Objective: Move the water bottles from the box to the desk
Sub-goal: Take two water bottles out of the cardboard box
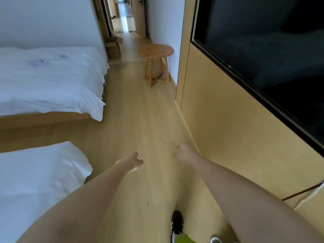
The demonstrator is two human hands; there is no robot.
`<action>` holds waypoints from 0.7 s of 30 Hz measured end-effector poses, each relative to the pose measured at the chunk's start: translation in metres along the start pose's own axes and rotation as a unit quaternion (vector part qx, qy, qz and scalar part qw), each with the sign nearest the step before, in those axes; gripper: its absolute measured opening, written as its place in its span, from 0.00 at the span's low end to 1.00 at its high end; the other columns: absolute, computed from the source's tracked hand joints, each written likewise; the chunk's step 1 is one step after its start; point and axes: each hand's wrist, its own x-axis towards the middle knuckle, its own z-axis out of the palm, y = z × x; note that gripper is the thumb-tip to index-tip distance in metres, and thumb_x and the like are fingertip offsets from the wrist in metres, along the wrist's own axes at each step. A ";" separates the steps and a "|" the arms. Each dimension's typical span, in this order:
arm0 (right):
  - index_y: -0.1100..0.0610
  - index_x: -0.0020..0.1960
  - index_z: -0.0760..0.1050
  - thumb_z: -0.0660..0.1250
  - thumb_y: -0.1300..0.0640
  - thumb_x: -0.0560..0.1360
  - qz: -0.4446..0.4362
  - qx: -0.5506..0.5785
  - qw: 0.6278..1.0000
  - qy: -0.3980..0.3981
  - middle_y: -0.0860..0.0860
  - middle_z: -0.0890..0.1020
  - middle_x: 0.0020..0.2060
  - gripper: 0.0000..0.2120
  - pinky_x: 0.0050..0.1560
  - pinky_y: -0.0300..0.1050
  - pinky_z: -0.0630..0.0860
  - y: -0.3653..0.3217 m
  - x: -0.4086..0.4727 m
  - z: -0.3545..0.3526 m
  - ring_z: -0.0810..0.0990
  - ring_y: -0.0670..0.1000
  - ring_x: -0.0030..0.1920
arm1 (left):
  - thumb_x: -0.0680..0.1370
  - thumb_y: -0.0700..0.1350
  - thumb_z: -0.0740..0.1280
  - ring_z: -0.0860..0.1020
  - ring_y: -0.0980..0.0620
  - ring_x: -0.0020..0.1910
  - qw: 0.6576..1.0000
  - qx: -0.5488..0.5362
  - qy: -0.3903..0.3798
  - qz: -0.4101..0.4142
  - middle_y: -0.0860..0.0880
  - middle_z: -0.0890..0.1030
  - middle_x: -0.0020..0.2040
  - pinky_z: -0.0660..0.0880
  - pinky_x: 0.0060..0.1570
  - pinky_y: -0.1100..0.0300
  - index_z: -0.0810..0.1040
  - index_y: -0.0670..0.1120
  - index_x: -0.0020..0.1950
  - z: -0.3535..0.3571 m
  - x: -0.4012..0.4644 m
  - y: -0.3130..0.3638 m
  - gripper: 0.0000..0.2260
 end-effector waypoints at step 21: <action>0.58 0.68 0.70 0.63 0.48 0.77 -0.091 -0.130 0.985 -0.064 0.54 0.76 0.63 0.22 0.62 0.51 0.74 -0.199 0.417 -0.133 0.76 0.56 0.62 | 0.79 0.46 0.58 0.77 0.48 0.57 0.997 -0.037 0.032 -0.067 0.47 0.77 0.60 0.74 0.58 0.53 0.73 0.46 0.64 -0.232 0.373 0.046 0.15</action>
